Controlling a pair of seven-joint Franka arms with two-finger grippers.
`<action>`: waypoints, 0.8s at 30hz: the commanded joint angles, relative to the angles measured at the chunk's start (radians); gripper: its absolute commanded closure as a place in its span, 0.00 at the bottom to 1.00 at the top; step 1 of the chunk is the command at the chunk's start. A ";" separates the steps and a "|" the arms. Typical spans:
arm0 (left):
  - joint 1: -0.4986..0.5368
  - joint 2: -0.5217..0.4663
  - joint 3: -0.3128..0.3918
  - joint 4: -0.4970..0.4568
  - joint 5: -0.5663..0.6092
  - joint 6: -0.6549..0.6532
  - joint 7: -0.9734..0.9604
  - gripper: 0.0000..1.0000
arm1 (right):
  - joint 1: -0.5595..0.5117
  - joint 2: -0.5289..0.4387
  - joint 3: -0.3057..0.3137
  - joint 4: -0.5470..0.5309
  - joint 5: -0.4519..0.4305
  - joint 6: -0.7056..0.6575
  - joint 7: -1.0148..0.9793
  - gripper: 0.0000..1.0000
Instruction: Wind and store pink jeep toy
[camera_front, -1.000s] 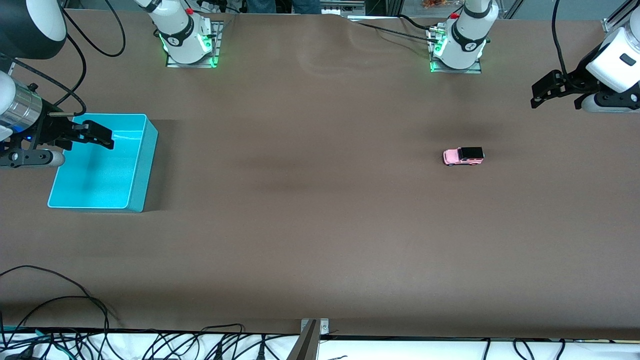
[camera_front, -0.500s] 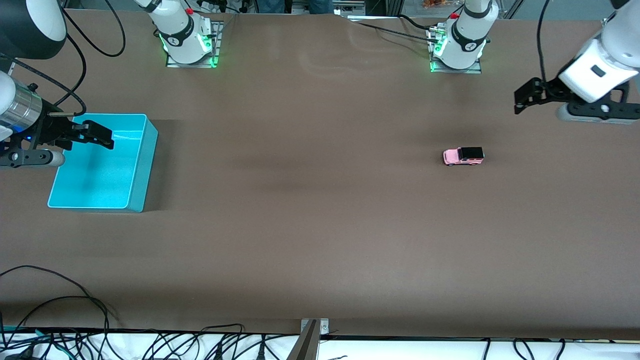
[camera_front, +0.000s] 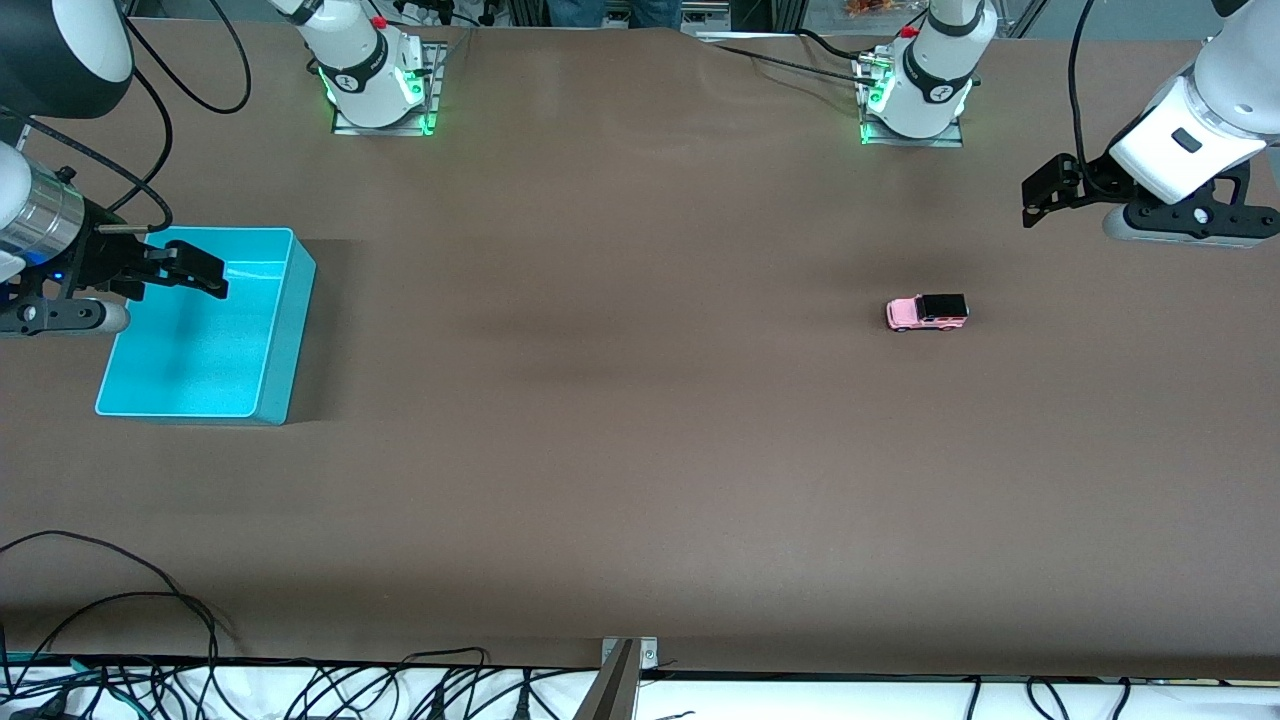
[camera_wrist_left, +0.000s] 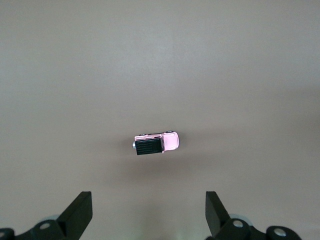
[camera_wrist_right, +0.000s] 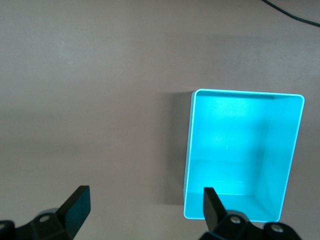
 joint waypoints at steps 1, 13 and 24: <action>0.017 0.002 -0.003 -0.016 0.002 -0.008 0.016 0.00 | -0.008 0.000 0.007 0.009 0.014 -0.005 0.004 0.00; 0.032 -0.056 -0.003 -0.126 0.009 0.072 0.015 0.00 | -0.008 0.000 0.005 0.009 0.013 -0.005 0.004 0.00; 0.046 -0.087 -0.003 -0.246 0.012 0.210 0.016 0.00 | -0.008 0.000 0.007 0.009 0.013 -0.005 0.006 0.00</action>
